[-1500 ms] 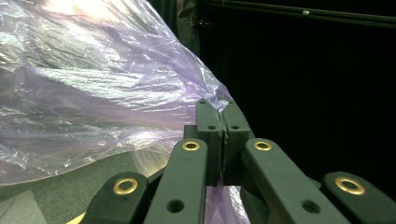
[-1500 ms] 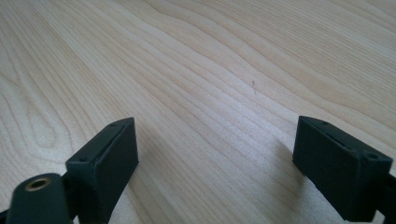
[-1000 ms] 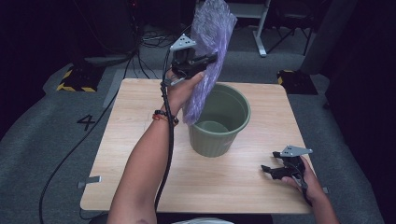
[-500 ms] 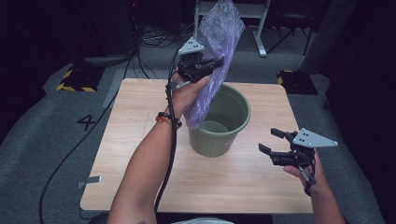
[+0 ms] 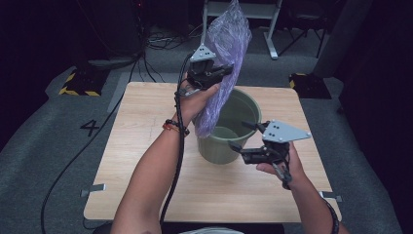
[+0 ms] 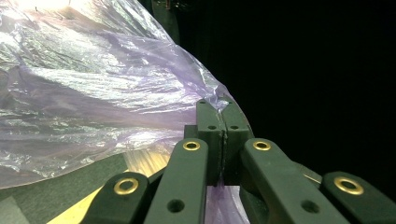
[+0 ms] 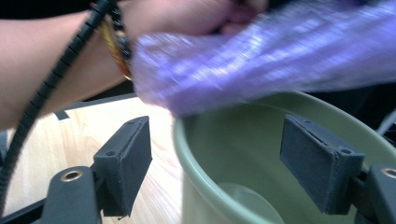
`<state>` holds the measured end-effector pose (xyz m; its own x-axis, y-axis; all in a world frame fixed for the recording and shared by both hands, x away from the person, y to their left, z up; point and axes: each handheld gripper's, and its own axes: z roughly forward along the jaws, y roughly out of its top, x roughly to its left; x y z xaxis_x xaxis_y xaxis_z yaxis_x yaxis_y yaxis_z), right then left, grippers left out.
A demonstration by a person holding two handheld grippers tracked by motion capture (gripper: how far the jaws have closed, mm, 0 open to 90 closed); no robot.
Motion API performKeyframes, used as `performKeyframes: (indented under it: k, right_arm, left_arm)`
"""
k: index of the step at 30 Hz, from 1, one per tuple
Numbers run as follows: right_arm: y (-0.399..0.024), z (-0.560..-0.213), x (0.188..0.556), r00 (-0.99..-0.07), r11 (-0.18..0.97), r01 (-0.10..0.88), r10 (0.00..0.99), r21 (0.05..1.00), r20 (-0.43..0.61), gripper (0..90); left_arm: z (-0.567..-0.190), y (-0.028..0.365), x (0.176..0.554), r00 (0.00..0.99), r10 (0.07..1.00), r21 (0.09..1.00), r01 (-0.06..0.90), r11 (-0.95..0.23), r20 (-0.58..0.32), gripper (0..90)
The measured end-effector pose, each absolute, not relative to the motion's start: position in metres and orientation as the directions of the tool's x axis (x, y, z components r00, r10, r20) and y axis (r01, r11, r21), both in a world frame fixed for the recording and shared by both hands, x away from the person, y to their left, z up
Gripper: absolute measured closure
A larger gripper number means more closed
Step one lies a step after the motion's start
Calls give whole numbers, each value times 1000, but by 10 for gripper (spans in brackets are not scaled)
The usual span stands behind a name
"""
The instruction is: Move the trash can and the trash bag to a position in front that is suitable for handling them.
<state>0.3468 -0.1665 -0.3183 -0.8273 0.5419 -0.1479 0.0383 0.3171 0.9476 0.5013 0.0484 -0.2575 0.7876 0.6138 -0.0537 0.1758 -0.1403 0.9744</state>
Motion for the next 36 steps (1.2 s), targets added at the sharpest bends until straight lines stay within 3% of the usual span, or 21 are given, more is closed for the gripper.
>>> performKeyframes:
  k: [10, 14, 19, 23, 25, 29, 36]
  right_arm:
    - [-121, -319, 353, -819, 345, 61, 554, 937, -150, 280]
    - [-107, -319, 353, -779, 387, 50, 592, 921, -206, 322]
    - [-95, -319, 353, -751, 406, 42, 615, 913, -239, 480]
    - [-95, -321, 357, -750, 397, 58, 623, 916, -222, 733]
    - [-97, -321, 358, -744, 397, 54, 629, 916, -228, 810]
    - [-106, -322, 361, -740, 396, 64, 635, 916, -223, 885]
    - [-128, -321, 374, -670, 428, 80, 692, 900, -269, 890]
  left_arm:
    - [-258, 42, 501, 783, 622, 971, 164, -173, -22, 893]
    - [-258, 41, 499, 779, 626, 971, 166, -173, -22, 893]
    - [-258, 45, 498, 782, 623, 971, 177, -163, -38, 893]
    - [-257, 49, 495, 782, 622, 971, 177, -162, -39, 893]
    - [-257, 51, 495, 779, 625, 971, 177, -160, -39, 894]
    - [-255, 58, 495, 778, 628, 972, 177, -156, -40, 893]
    - [-255, 66, 494, 793, 608, 973, 176, -150, -50, 894]
